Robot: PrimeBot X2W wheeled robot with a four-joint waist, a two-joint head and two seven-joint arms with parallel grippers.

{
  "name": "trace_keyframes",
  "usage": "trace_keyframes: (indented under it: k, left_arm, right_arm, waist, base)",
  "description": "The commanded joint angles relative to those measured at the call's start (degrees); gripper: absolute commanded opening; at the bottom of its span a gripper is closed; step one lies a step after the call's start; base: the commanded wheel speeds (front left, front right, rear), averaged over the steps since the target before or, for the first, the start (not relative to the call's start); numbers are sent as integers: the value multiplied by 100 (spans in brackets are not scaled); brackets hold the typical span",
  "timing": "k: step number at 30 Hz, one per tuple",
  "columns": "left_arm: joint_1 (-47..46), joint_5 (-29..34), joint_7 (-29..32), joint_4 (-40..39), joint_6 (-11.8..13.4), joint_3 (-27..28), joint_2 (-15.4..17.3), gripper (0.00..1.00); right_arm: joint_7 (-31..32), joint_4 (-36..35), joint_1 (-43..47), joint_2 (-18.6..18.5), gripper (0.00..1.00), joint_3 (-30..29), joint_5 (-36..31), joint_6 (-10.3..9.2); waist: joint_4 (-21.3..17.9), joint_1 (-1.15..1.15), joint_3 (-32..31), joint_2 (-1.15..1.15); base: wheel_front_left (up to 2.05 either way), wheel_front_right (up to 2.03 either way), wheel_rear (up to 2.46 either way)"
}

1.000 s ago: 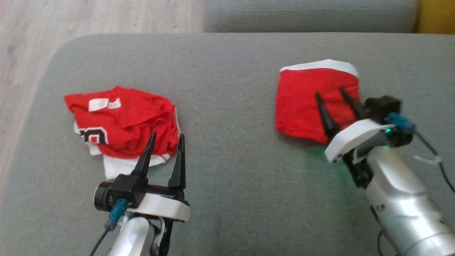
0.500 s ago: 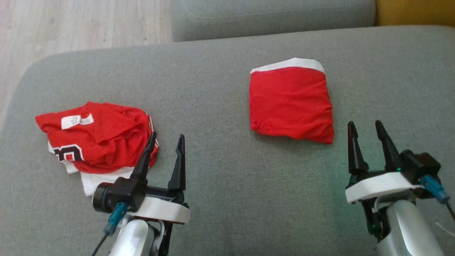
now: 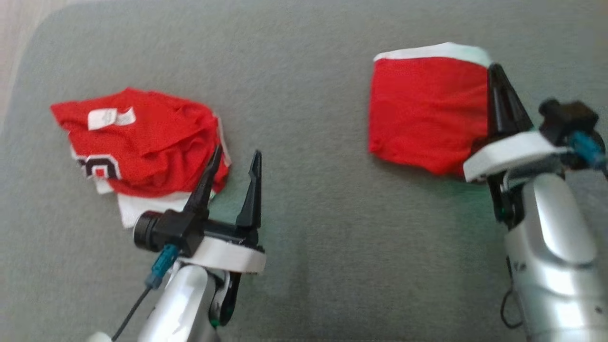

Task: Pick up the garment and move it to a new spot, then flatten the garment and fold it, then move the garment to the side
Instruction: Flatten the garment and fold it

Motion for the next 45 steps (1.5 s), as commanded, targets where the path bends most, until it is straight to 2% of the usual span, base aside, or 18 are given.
trace_keyframes:
  k: [1,10,13,16,20,24,25,31,35,38,40,41,42,45]
  left_arm:
    - [-217,-57,-46,-211,7,101,28,100]
    - [-418,-144,-46,-220,82,-112,27,100]
    - [-437,-164,-46,-221,100,-135,27,100]
    - [-421,-195,-46,-200,121,-156,27,100]
    - [-349,-215,-46,-156,135,-156,27,100]
    - [-326,-248,-46,-158,140,-186,27,100]
    - [-328,-256,-46,-158,141,-204,27,100]
    - [-316,-253,-46,-169,137,-195,27,100]
    - [-251,-238,-46,-145,144,-113,27,100]
    - [-214,-217,-46,-143,141,-35,27,100]
    - [-186,-204,-46,-157,140,27,27,100]
    - [-161,-191,-46,-182,137,89,27,100]
    - [-161,-191,-46,-182,137,89,27,100]
    - [-109,-171,-46,-207,130,174,27,100]
  right_arm:
    - [33,8,-232,28,0,111,-50,21]
    - [220,2114,-1334,-109,0,-625,-717,21]
    - [103,2572,-1577,-109,0,-774,-990,21]
    - [-317,2666,-1784,-12,0,-658,-1020,21]
    - [-520,2639,-1876,60,0,-275,-1002,21]
    - [-547,2928,-1835,70,0,212,-718,21]
    - [-476,3190,-1808,71,0,350,-657,21]
    - [-199,3850,-1854,72,0,478,-582,21]
    - [-379,3836,-1876,72,0,796,-251,21]
    - [-523,3525,-1817,72,0,982,68,21]
    - [-561,3206,-1713,72,0,1041,244,21]
    - [-570,2722,-1547,73,0,991,317,21]
    - [-570,2722,-1547,73,0,991,317,21]
    - [-573,1910,-1087,73,0,832,400,21]
  waist:
    - [343,-1,335,0]
    - [723,-1,644,0]
    - [759,-1,644,0]
    - [768,-1,573,0]
    - [750,-1,436,0]
    - [780,-1,377,0]
    - [797,-1,366,0]
    - [856,-1,348,0]
    - [794,-1,267,0]
    - [675,-1,160,0]
    - [557,-1,69,0]
    - [430,-1,-25,0]
    - [430,-1,-25,0]
    - [234,-1,-175,0]
  base:
    - [0,0,0]
    - [0,0,0]
    - [0,0,0]
    - [0,0,0]
    - [0,0,0]
    - [0,0,0]
    - [0,0,0]
    - [0,0,0]
    - [0,0,0]
    - [0,0,0]
    - [0,0,0]
    - [0,0,0]
    - [0,0,0]
    - [0,0,0]
